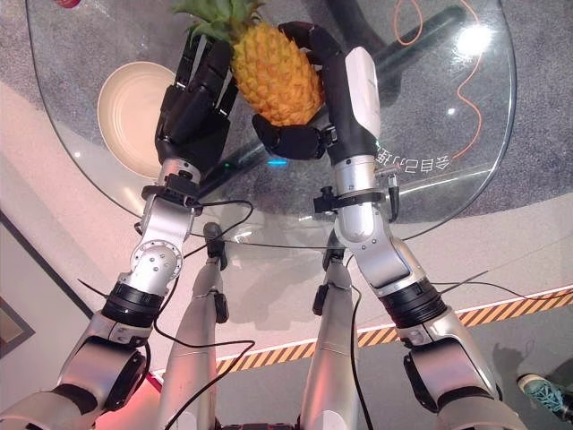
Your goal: Pick up the fruit to the plate
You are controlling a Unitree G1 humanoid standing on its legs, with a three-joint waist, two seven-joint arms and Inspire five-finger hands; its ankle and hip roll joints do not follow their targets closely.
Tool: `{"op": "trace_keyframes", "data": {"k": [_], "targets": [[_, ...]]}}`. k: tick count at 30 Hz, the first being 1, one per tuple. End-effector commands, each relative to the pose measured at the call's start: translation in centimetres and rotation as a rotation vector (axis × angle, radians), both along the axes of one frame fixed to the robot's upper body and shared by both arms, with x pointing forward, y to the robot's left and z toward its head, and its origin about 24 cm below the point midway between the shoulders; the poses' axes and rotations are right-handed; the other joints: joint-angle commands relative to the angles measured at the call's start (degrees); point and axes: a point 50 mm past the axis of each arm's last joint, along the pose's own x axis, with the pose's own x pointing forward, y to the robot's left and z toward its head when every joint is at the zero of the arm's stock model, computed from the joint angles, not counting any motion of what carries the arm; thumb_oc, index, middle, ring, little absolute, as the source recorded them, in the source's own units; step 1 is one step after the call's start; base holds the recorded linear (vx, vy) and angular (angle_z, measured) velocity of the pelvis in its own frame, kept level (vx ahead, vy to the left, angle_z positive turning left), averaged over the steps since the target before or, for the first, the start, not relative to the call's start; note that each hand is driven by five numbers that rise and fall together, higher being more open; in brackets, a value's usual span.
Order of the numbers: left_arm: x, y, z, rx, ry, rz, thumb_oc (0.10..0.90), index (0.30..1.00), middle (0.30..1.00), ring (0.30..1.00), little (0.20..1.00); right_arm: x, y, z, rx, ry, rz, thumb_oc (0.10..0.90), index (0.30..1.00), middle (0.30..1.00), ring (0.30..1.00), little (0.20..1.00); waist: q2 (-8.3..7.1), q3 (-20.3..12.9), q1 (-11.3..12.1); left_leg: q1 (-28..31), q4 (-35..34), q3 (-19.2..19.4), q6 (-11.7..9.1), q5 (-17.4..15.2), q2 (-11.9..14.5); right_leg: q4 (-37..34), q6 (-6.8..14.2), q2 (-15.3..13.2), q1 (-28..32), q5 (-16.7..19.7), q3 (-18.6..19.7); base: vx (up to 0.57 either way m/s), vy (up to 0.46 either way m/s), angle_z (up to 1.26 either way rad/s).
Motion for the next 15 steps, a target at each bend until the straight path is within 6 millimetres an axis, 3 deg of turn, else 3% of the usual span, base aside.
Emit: {"op": "trace_keyframes", "data": {"k": [1,15], "targets": [[-2.22,-0.82,5.42,-0.031,-0.315,-0.066,0.8,0.9,0.9,0.9,0.9,-4.26,3.22,6.17,-0.021,-0.325,0.234,0.1,0.3,0.3,0.3,0.2,-1.26,-1.2,0.0,-1.8,5.6,-1.9,1.7,-3.9,-1.9,-7.0,-0.9,1.6,2.5,5.1,-3.4,0.0,0.0,0.0],[-1.78,-0.51,5.28,-0.086,-0.277,-0.064,0.8,0.9,0.9,0.9,0.9,-4.59,3.8,6.3,-0.081,-0.324,0.288,0.1,0.3,0.3,0.3,0.2,-1.45,-1.2,0.0,-1.8,5.1,-2.1,1.6,-3.6,-2.0,-7.3,-0.8,1.8,2.5,5.3,-3.5,0.0,0.0,0.0]]}}
